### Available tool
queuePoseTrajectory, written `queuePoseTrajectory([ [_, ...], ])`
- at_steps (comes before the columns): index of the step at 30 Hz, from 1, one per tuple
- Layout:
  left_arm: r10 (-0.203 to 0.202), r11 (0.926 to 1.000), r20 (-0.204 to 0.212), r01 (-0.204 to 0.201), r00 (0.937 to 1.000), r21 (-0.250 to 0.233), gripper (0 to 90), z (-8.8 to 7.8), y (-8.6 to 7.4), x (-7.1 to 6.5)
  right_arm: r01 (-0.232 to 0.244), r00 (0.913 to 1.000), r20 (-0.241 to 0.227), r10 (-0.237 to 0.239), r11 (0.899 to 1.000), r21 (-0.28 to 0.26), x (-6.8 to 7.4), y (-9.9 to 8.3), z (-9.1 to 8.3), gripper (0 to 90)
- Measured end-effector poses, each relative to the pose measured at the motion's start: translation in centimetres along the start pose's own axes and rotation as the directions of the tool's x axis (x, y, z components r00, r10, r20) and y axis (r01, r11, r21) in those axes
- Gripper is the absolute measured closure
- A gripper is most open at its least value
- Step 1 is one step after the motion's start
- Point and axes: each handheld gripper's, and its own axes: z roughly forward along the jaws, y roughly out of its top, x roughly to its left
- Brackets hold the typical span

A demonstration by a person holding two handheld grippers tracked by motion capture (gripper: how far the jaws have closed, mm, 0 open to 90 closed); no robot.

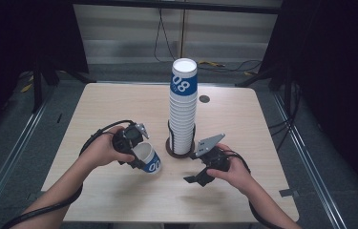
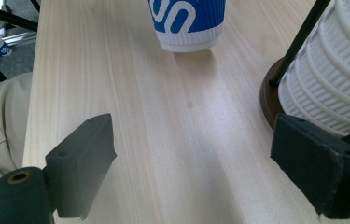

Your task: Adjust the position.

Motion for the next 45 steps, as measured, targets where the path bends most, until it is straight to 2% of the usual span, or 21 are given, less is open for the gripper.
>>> queuePoseTrajectory([
  [2,-0.010,0.9999,-0.006,0.010,0.9999,0.000,19.2,0.2,-0.1,0.1,0.001,1.0000,-0.007,-0.001,1.000,-0.003,0.0,0.0,0.1,12.9],
  [7,-0.006,0.9998,-0.020,0.006,0.9998,0.020,18.9,0.4,0.0,0.2,0.004,1.0000,-0.006,-0.004,1.000,0.000,0.1,0.0,0.2,12.9],
  [12,-0.010,0.9996,-0.014,0.010,0.9999,0.025,18.3,0.6,0.3,0.2,0.003,1.0000,-0.007,-0.003,1.000,-0.003,0.1,0.0,0.2,12.9],
  [15,0.017,0.9990,-0.022,-0.016,0.9996,0.042,18.1,0.6,0.6,0.1,0.008,0.9999,-0.007,-0.008,1.000,-0.003,0.1,0.0,0.2,12.9],
  [18,0.002,0.9998,-0.024,-0.002,0.9997,0.021,17.4,0.8,0.7,-0.2,0.009,0.9999,-0.009,-0.010,1.000,-0.006,0.1,-0.1,0.2,12.9],
  [20,0.016,0.9994,-0.021,-0.016,0.9996,0.031,17.2,0.8,0.9,-0.2,0.003,0.9999,-0.012,-0.003,1.000,-0.008,0.1,-0.1,0.2,12.9],
  [23,0.036,0.9992,-0.022,-0.035,0.9991,0.020,16.7,0.9,1.1,-0.2,0.000,0.9999,-0.011,0.000,1.000,-0.004,0.1,-0.2,0.2,12.9],
  [27,0.035,0.9994,-0.028,-0.035,0.9990,-0.001,16.1,1.2,1.3,-0.4,-0.004,0.9999,-0.011,0.004,1.000,-0.005,0.1,-0.3,0.1,12.9],
  [31,0.052,0.9986,-0.024,-0.052,0.9984,-0.008,15.8,1.4,1.6,-0.4,0.001,0.9999,-0.011,-0.001,1.000,-0.008,0.1,-0.3,0.1,12.9],
  [32,0.043,0.9990,-0.022,-0.043,0.9988,-0.010,15.8,1.4,1.7,-0.6,-0.001,0.9999,-0.011,0.001,1.000,-0.008,0.1,-0.3,0.1,12.9],
  [37,0.054,0.9983,-0.019,-0.054,0.9984,-0.021,15.7,1.5,1.8,-0.6,-0.004,1.0000,-0.009,0.004,1.000,-0.008,0.1,-0.4,0.0,12.9],
  [38,0.046,0.9986,-0.019,-0.047,0.9987,-0.025,15.7,1.6,1.7,-0.7,-0.006,0.9999,-0.008,0.006,1.000,-0.007,0.1,-0.4,0.0,12.9],
  [45,0.070,0.9948,-0.023,-0.072,0.9972,-0.072,15.4,2.0,1.7,-0.8,-0.002,1.0000,-0.006,0.002,1.000,-0.009,0.1,-0.5,0.1,12.9],
])
